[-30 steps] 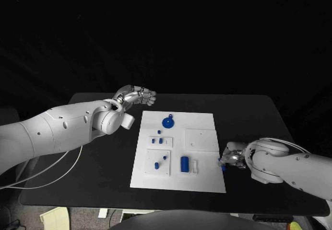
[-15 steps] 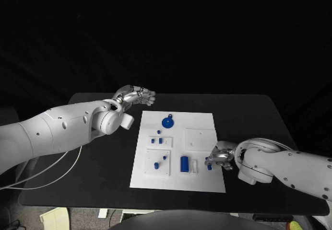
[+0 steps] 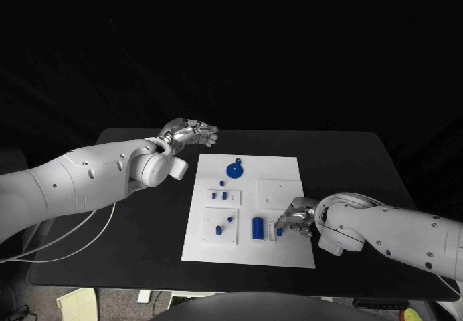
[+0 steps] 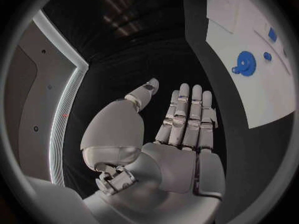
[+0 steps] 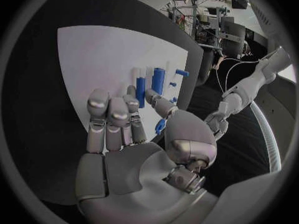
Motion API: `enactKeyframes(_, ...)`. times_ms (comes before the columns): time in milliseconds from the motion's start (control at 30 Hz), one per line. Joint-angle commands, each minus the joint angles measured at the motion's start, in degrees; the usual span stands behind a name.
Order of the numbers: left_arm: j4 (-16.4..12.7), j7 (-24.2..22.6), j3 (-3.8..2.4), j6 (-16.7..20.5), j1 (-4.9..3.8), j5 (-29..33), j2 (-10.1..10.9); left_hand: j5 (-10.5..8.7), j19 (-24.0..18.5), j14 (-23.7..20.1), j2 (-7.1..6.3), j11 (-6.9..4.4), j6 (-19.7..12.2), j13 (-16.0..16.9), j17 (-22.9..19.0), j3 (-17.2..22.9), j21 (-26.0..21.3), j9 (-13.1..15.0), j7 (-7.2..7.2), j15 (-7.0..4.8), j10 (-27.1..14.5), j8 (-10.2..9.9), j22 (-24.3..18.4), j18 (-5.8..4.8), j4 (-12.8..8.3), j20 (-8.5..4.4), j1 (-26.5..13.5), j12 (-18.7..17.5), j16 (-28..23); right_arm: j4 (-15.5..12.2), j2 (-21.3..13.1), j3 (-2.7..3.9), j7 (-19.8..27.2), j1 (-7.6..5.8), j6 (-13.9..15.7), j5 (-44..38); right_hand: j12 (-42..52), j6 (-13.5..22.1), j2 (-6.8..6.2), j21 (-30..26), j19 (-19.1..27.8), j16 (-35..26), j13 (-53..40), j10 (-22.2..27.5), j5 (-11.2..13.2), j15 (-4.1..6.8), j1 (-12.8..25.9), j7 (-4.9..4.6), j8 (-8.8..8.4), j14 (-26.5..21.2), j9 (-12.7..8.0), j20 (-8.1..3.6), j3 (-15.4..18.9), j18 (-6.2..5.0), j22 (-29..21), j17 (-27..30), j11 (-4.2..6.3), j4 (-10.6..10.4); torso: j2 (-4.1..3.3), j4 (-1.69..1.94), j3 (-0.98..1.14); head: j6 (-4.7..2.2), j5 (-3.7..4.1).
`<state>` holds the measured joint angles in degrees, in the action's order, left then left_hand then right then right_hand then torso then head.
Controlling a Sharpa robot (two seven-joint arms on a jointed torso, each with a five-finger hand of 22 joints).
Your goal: Assemble the parts on the task board
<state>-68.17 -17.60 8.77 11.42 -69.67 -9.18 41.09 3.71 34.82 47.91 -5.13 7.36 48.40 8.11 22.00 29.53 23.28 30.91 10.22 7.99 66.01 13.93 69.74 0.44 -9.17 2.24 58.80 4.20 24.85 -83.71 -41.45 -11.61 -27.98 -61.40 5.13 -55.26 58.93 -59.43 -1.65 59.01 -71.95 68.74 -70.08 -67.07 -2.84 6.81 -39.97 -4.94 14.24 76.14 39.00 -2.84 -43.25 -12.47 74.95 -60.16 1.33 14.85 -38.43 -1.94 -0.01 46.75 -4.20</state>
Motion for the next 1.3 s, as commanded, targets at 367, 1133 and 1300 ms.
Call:
enactKeyframes(367, -0.14, -0.41, -0.05, -0.92, -0.04, 0.27, -0.21, -0.15, 0.31, 0.27, -0.07, 0.09, -0.44, -0.08, 0.12, 0.05, -0.35, -0.06, -0.17, 0.19, -0.15, 0.32, 0.08, 0.94, 0.34, 0.16, -0.16, -0.15, -0.35, 0.21, 1.42, -0.02, 0.76, 0.51, -1.87, 0.24, -0.09, -0.58, 0.20, 0.22, -0.17, -0.04, 0.09, -0.40, -0.39, 0.40, 0.71, -0.05, -0.37, 0.07, -0.11, 0.11, 0.33, -2.52, 0.67, 0.07, -0.01, -0.07, 0.04, -0.04, 0.02, 0.23, -0.15)
enactKeyframes(1133, -0.17, -0.35, -0.05, -0.96, -0.04, 0.27, -0.16, -0.16, 0.31, 0.28, -0.07, 0.08, -0.44, -0.11, 0.19, 0.02, -0.42, -0.08, -0.17, 0.19, -0.15, 0.35, 0.16, 0.93, 0.38, 0.16, -0.15, -0.14, -0.41, 1.26, 2.72, -0.10, 1.04, 1.47, -2.26, -2.67, -0.10, -0.58, 0.20, 0.21, -0.13, -0.03, 0.07, -0.33, -0.43, 0.41, 0.79, -0.05, -0.44, 0.06, -0.19, 0.05, 0.41, -2.52, 0.68, 0.07, -0.01, 0.11, -0.05, -0.03, 0.02, 0.51, -0.57)
enactKeyframes(1300, -0.12, -0.33, -0.05, -0.96, -0.04, 0.27, -0.21, -0.16, 0.31, 0.28, -0.07, 0.08, -0.45, -0.11, 0.20, 0.02, -0.44, -0.09, -0.17, 0.19, -0.15, 0.35, 0.18, 0.93, 0.39, 0.16, -0.15, -0.14, -0.42, 1.38, 2.73, -0.10, 1.08, 1.51, -2.24, -2.67, -0.10, -0.58, 0.20, 0.21, -0.13, -0.03, 0.06, -0.32, -0.44, 0.41, 0.81, -0.05, -0.46, 0.05, -0.20, 0.05, 0.43, -2.52, 0.68, 0.07, -0.01, 0.13, -0.01, -0.04, 0.02, 0.57, -0.69)
